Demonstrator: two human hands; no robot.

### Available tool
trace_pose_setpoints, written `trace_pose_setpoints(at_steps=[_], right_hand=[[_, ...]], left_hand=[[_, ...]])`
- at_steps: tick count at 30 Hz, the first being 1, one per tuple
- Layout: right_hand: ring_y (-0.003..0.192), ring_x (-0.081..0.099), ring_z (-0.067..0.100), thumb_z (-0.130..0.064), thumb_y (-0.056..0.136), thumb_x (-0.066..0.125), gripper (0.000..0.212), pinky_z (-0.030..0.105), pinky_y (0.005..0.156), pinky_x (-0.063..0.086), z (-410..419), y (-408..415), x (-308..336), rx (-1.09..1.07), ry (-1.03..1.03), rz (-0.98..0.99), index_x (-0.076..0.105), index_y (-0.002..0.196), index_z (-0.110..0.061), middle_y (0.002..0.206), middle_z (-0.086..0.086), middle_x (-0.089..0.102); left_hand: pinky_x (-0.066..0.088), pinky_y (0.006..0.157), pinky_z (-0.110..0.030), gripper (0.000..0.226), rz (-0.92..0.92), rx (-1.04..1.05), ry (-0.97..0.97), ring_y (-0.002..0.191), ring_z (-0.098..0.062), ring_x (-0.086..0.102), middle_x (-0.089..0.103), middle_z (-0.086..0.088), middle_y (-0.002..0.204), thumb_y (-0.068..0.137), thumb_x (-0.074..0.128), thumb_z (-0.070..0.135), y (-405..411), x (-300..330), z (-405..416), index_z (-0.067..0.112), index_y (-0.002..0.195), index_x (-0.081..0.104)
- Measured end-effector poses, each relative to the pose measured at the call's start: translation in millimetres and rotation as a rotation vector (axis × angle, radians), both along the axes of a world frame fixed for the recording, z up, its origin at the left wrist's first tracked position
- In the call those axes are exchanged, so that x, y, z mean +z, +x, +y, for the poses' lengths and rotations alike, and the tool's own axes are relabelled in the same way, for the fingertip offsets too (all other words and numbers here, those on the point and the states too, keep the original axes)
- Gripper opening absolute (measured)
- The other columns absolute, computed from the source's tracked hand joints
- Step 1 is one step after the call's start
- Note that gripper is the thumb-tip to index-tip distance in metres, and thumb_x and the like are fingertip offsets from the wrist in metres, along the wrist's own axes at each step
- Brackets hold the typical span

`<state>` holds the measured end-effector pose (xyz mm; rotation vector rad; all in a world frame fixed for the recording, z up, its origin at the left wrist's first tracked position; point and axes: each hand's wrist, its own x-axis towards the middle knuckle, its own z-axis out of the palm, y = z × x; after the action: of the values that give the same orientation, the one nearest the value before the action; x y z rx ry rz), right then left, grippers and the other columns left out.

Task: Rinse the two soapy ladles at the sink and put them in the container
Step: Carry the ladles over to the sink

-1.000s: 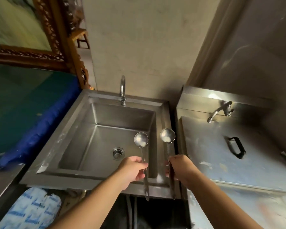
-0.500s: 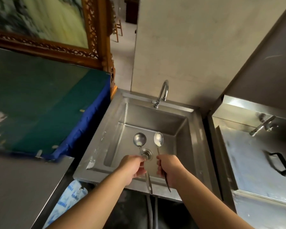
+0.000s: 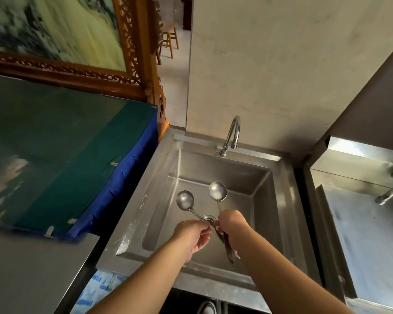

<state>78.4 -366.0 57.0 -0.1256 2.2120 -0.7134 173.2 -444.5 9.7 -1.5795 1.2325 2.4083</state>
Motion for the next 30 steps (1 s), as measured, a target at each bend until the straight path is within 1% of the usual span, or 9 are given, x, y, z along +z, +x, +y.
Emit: trace_pose_setpoints(at_steps=[5,8,10,12,16,20,24,27,30], right_hand=[[0.061,0.061,0.013,-0.013,0.096,0.06,0.027,0.022,0.068,0.055,-2.0,-60.7,-9.3,0.276,0.231,0.069,0.058,0.07,-0.01,0.074,-0.001,0.066],[0.073,0.069,0.018,-0.013,0.096,0.053,0.018,0.028,0.067,0.056,2.4,-89.4,-22.4,0.281,0.187,0.091,0.068,0.097,-0.002,0.085,0.005,0.07],[0.1,0.064,0.03,-0.015,0.096,0.044,0.029,0.033,0.072,0.047,7.6,-102.5,-24.3,0.127,0.099,0.183,0.058,0.118,-0.001,0.11,0.014,0.064],[0.107,0.061,0.033,-0.016,0.096,0.04,0.034,0.037,0.079,0.048,8.9,-118.7,-25.6,0.063,0.131,0.273,0.05,0.125,-0.002,0.119,0.016,0.061],[0.103,0.066,0.033,-0.021,0.097,0.036,0.037,0.039,0.073,0.046,5.7,-150.6,-27.7,0.005,0.242,0.309,0.05,0.127,-0.004,0.116,0.015,0.067],[0.076,0.059,0.027,-0.044,0.095,0.044,0.039,0.035,0.063,0.043,6.1,-173.4,-35.7,0.021,0.278,0.409,0.053,0.112,-0.009,0.083,0.003,0.06],[0.082,0.065,0.029,-0.055,0.088,0.056,0.042,0.035,0.061,0.043,7.0,-193.3,-41.1,0.016,0.325,0.507,0.044,0.096,-0.016,0.093,0.005,0.069],[0.086,0.069,0.031,-0.058,0.087,0.058,0.045,0.034,0.06,0.043,6.0,-207.9,-46.6,0.001,0.331,0.563,0.043,0.095,-0.017,0.096,0.006,0.072],[0.086,0.069,0.033,-0.059,0.084,0.061,0.047,0.033,0.058,0.039,2.9,-220.2,-52.6,-0.027,0.339,0.61,0.042,0.092,-0.018,0.092,0.005,0.071]], left_hand=[[0.051,0.043,-0.018,0.011,-0.005,0.0,0.068,0.05,-0.015,0.067,0.076,-0.018,0.075,0.087,0.067,0.001,-64.1,1.4,12.1,-0.007,0.089,0.074],[0.052,0.045,-0.02,0.013,-0.009,0.043,0.123,0.052,-0.017,0.066,0.074,-0.015,0.072,0.084,0.066,-0.002,-101.6,0.4,20.2,-0.005,0.095,0.073],[0.052,0.046,-0.02,0.008,-0.022,0.081,0.162,0.047,-0.012,0.065,0.072,-0.006,0.062,0.085,0.068,-0.001,-124.5,-2.3,23.9,0.002,0.091,0.072],[0.05,0.045,-0.018,0.008,-0.027,0.077,0.19,0.041,-0.008,0.061,0.069,0.0,0.056,0.086,0.068,0.002,-144.9,-3.0,26.9,0.006,0.092,0.071],[0.047,0.044,-0.017,0.006,-0.021,0.066,0.228,0.04,-0.007,0.056,0.063,0.002,0.053,0.084,0.072,0.006,-169.5,-4.8,28.7,0.008,0.088,0.069],[0.048,0.047,-0.02,0.005,-0.01,-0.055,0.211,0.051,-0.01,0.051,0.062,0.003,0.063,0.086,0.073,0.015,-185.4,-9.4,22.3,0.011,0.087,0.07],[0.051,0.052,-0.023,0.022,-0.031,-0.289,0.095,0.06,-0.014,0.056,0.065,0.0,0.082,0.084,0.077,0.029,-178.9,-22.9,1.5,0.012,0.099,0.078],[0.048,0.05,-0.022,0.025,-0.028,-0.51,-0.055,0.058,-0.013,0.057,0.068,0.002,0.076,0.083,0.077,0.037,-173.0,-42.4,-29.7,0.014,0.091,0.079],[0.041,0.047,-0.019,0.024,-0.026,-0.621,-0.384,0.056,-0.015,0.056,0.066,0.002,0.065,0.083,0.076,0.036,-188.1,-65.3,-75.1,0.012,0.08,0.074]])
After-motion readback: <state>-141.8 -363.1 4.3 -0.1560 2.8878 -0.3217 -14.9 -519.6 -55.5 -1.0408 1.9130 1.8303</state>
